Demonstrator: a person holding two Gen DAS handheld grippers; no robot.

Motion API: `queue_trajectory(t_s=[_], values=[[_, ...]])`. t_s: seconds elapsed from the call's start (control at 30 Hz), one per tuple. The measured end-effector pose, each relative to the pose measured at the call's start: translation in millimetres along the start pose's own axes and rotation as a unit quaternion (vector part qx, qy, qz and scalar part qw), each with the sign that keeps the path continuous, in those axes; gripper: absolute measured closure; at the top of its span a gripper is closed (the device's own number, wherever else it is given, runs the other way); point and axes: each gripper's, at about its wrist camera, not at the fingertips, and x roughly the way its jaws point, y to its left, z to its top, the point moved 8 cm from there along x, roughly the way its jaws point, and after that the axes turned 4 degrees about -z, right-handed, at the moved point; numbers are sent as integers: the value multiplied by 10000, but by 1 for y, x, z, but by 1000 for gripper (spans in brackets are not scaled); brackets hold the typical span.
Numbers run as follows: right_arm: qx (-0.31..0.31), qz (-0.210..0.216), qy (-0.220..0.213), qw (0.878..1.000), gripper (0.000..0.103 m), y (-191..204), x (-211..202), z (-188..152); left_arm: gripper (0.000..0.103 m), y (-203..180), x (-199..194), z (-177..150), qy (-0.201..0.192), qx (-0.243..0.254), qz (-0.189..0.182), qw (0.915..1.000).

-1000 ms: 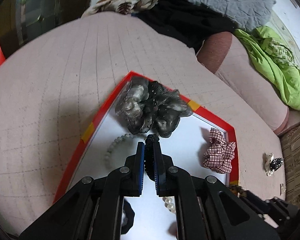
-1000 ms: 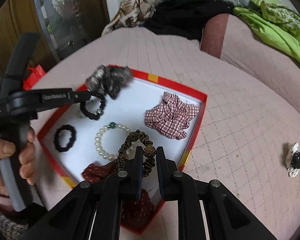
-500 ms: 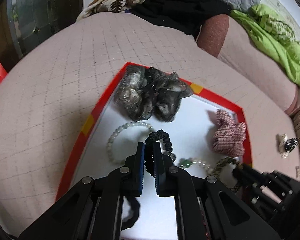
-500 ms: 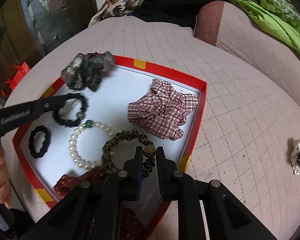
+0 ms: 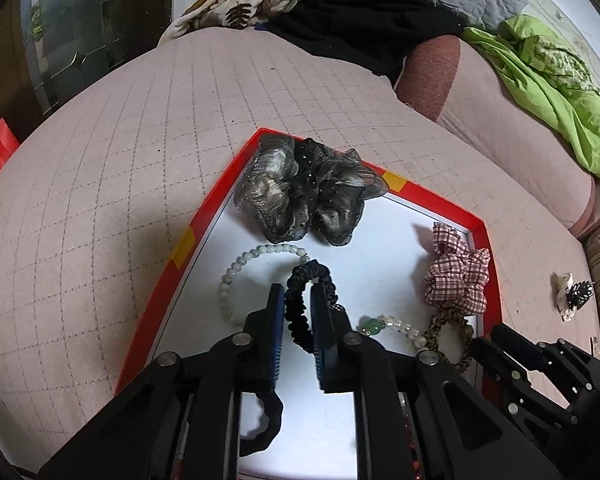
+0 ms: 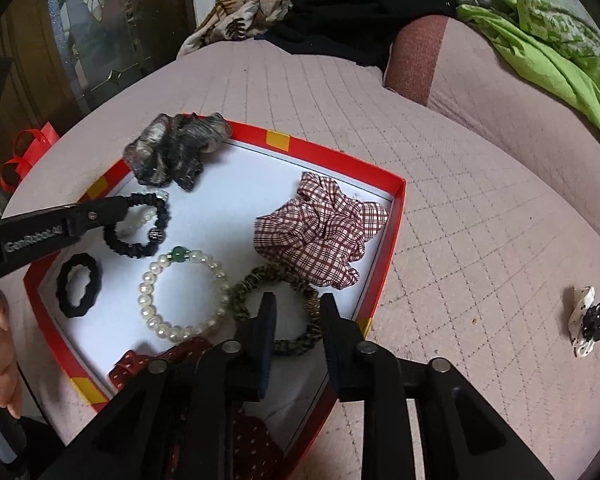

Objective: Organize jewelry
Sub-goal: 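Lower both items into the tray and open both tools, then withdraw both tools toward the white polka-dot scrunchie and black claw clip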

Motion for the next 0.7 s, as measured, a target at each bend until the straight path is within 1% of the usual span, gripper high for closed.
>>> queue_trajectory(t_s=[0.07,0.13,0.17,0.3,0.4,0.5,0.57,0.63,0.7], values=[[-21,18,-73,10000,69,1,-9,0,76,-2,-5,1,-85,37,-19,10000],[-35,23,-149,9999,67,3,-20,-2,70,-5,-9,1,-179,69,-29,9998],[-32,32,-172,9998,66,2,-23,-3,69,-7,-12,2,-239,98,-35,9997],[100,66,-241,9996,62,-6,-41,-11,68,-14,-18,0,-353,233,27,9991],[251,87,-244,9993,61,-16,-53,-21,67,-22,-21,-3,-421,411,118,9982],[354,8,-262,9990,60,-31,-68,-36,67,-31,-25,-7,-528,591,228,9966],[408,-82,-282,9987,58,-43,-77,-47,67,-38,-29,-10,-599,627,268,9959],[494,-186,-290,9982,56,-58,-87,-60,67,-48,-37,-17,-663,571,191,9960],[607,-246,-280,9975,55,-71,-95,-73,67,-65,-46,-26,-683,509,-11,9964]])
